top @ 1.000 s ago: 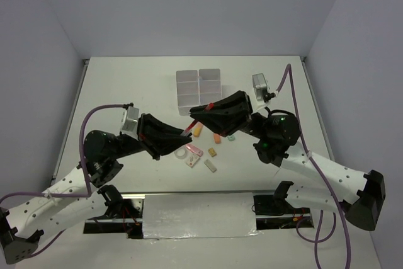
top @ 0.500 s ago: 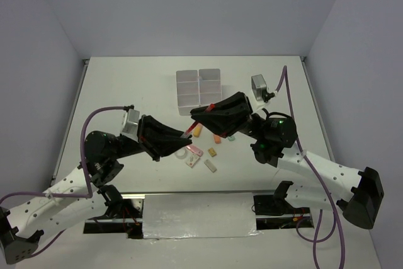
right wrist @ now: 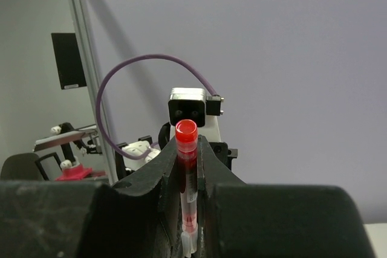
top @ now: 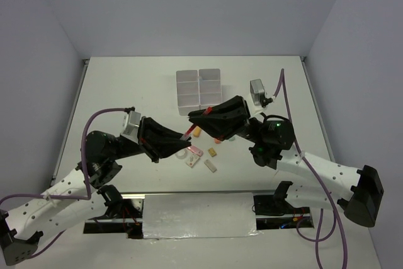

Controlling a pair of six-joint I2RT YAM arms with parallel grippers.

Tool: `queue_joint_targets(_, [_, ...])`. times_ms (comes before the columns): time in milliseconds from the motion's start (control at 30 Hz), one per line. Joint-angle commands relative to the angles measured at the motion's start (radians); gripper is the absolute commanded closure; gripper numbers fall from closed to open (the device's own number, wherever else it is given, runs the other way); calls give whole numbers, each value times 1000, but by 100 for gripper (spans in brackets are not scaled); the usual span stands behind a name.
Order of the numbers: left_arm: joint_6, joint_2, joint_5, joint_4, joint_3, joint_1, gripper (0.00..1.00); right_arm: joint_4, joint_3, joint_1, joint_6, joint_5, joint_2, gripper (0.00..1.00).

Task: Sort the stationery into containers
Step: Close the pen cap on the pen.

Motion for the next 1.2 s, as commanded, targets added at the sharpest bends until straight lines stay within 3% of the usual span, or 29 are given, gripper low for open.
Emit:
queue_joint_targets(0, [28, -2, 21, 138, 87, -6, 100, -163, -45, 48, -55, -40, 76, 100])
queue_joint_targets(167, [28, -8, 21, 153, 89, -6, 100, -132, -73, 69, -44, -28, 121, 100])
queue_joint_targets(400, [72, -32, 11, 69, 121, -6, 100, -233, -90, 91, -119, 12, 132, 100])
queue_joint_targets(667, [101, -84, -80, 43, 109, -6, 100, -164, -188, 94, -116, 34, 102, 100])
queue_joint_targets(967, [109, -92, -95, 32, 127, -6, 100, -187, -160, 147, -153, 41, 171, 100])
queue_joint_targets(1167, [155, -91, -104, -72, 188, -6, 100, -224, -146, 196, -208, 46, 221, 100])
